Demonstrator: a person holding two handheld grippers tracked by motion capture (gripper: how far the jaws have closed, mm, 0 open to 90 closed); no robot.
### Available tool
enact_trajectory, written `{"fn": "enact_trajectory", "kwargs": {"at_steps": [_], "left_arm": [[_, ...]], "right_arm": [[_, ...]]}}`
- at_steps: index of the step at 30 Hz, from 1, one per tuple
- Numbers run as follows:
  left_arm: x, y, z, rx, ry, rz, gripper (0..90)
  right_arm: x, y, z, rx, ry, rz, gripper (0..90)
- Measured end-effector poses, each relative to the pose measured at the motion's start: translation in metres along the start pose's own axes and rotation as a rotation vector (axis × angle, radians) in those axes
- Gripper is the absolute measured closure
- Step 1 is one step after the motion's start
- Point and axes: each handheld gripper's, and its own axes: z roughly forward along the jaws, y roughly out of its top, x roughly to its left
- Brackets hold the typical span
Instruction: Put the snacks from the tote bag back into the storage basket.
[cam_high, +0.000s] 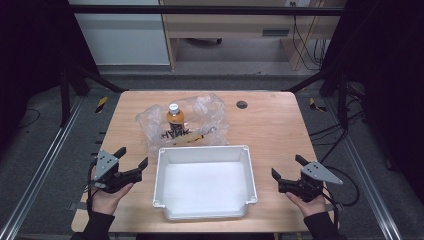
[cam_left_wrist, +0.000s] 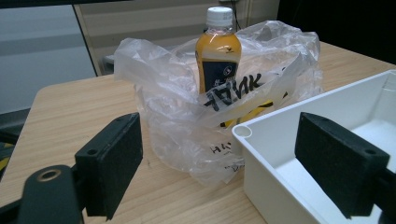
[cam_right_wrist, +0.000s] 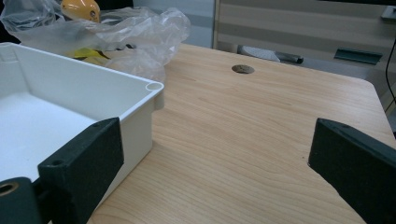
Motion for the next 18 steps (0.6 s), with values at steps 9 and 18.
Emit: {"fn": "enact_trajectory", "kwargs": {"at_steps": [9, 18], "left_arm": [[-0.005, 0.013, 0.012, -0.009, -0.014, 0.021, 14.8], [-0.008, 0.024, 0.021, -0.024, -0.020, 0.019, 14.8]], "right_arm": [[0.001, 0.000, 0.001, 0.010, 0.002, -0.002, 3.4], [0.001, 0.000, 0.000, 0.007, -0.001, -0.002, 3.4]]}}
